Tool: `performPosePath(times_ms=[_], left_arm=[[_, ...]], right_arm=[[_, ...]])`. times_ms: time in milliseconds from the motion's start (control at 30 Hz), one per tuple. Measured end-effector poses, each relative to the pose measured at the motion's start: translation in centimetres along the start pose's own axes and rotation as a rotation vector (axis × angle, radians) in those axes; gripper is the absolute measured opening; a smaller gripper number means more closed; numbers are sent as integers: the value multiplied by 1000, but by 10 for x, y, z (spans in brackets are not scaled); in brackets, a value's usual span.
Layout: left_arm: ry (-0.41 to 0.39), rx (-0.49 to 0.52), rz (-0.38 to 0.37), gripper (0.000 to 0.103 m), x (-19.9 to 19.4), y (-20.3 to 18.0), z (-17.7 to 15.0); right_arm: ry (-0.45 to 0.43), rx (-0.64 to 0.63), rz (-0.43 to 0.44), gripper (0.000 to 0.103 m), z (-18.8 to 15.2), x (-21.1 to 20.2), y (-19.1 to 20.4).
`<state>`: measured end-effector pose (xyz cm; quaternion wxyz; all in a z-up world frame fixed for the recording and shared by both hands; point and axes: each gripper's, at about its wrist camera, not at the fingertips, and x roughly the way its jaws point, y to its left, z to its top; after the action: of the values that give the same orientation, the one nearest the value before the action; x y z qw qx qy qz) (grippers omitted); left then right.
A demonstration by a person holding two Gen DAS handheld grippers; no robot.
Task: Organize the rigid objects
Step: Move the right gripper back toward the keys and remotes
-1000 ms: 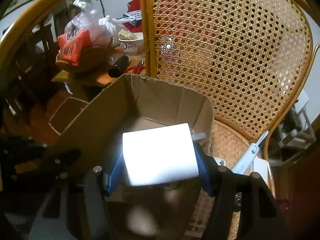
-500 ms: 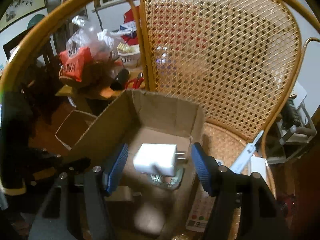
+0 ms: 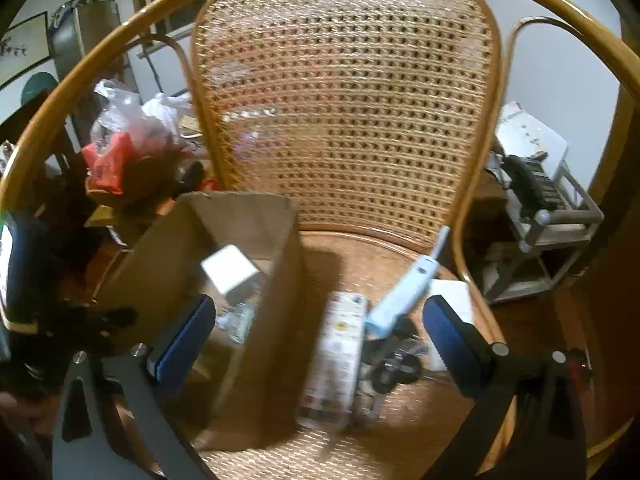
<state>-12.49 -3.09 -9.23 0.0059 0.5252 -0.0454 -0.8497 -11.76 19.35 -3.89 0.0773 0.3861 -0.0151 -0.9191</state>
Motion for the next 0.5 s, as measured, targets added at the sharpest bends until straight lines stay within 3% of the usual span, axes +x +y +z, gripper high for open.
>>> performPosePath(times_ms=[500], left_arm=[[-3, -34, -15, 7, -2, 3, -1]], right_arm=[[102, 55, -133, 103, -26, 17, -56]])
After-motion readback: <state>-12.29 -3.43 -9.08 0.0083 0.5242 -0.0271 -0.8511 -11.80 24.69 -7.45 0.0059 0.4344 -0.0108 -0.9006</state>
